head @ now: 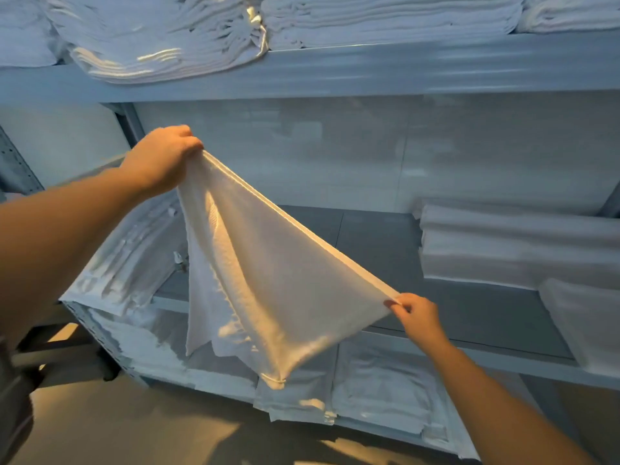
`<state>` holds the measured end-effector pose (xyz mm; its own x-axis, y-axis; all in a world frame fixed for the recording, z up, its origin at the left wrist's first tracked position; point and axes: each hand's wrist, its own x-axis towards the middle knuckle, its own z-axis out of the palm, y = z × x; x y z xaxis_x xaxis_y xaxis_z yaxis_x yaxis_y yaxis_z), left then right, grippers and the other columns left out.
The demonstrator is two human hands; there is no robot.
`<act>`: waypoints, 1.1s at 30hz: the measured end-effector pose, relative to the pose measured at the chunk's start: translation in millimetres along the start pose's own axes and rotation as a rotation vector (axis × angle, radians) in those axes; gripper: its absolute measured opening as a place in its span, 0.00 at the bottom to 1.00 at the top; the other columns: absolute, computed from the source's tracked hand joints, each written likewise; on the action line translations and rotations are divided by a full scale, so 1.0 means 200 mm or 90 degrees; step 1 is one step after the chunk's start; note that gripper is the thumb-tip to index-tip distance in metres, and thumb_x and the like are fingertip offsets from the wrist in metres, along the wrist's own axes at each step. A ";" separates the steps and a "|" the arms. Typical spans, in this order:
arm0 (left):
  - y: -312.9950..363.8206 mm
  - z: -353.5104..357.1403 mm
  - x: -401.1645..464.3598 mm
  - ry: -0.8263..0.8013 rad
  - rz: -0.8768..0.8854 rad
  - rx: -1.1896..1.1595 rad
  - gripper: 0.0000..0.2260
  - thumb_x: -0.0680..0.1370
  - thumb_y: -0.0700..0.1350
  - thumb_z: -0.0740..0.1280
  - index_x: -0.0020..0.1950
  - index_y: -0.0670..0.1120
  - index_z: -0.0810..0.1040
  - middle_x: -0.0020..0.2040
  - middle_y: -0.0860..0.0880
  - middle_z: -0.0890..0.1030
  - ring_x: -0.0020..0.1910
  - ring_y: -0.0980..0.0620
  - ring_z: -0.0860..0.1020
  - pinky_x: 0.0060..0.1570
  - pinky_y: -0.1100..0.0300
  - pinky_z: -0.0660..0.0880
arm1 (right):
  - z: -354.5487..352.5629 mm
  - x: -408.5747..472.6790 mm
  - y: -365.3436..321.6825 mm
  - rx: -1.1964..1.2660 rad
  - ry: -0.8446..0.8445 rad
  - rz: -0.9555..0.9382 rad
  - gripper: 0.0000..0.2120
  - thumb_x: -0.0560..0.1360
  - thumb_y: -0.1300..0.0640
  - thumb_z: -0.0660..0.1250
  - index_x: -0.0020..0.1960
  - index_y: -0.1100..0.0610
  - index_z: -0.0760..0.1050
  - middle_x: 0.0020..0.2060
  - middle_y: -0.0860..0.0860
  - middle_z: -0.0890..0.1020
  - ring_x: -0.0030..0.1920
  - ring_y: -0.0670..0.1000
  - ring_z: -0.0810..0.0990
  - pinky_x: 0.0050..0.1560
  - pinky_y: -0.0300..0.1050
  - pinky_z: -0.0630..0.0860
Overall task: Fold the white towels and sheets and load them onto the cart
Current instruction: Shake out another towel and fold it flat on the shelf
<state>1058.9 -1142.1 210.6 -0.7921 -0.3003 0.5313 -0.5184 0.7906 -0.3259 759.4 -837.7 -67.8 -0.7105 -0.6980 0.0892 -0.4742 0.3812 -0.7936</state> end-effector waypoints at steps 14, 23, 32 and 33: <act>-0.26 0.45 -0.56 0.004 -0.130 -0.189 0.13 0.63 0.22 0.68 0.45 0.32 0.80 0.42 0.33 0.76 0.41 0.33 0.77 0.40 0.44 0.74 | -0.35 0.14 -0.40 -0.095 0.245 -0.131 0.05 0.74 0.62 0.69 0.48 0.60 0.82 0.37 0.56 0.81 0.39 0.52 0.76 0.36 0.44 0.66; -0.14 0.80 -0.56 -0.054 -0.266 -0.228 0.12 0.71 0.30 0.65 0.51 0.40 0.80 0.49 0.40 0.78 0.48 0.37 0.75 0.38 0.48 0.70 | -0.27 0.14 -0.35 -0.237 0.310 -0.007 0.07 0.75 0.61 0.68 0.51 0.60 0.82 0.43 0.64 0.82 0.45 0.65 0.79 0.46 0.54 0.75; -0.02 1.14 -0.23 -0.024 -0.770 -1.041 0.06 0.79 0.34 0.63 0.55 0.39 0.73 0.45 0.42 0.77 0.28 0.51 0.82 0.30 0.64 0.78 | -0.11 0.45 -0.32 0.381 0.308 0.192 0.11 0.79 0.69 0.57 0.41 0.57 0.66 0.43 0.57 0.75 0.29 0.59 0.82 0.35 0.55 0.81; -0.03 1.22 -0.21 -0.004 -0.769 -1.064 0.07 0.80 0.33 0.61 0.58 0.37 0.73 0.45 0.40 0.78 0.29 0.52 0.82 0.29 0.65 0.78 | -0.10 0.52 -0.29 0.376 0.303 0.179 0.12 0.80 0.68 0.57 0.40 0.56 0.65 0.40 0.57 0.74 0.27 0.56 0.83 0.34 0.52 0.82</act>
<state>1015.7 -1265.0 -0.7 -0.3523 -0.9285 -0.1177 0.0620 -0.1486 0.9869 703.6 -920.2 -1.2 -0.9706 -0.2398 -0.0198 0.0136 0.0273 -0.9995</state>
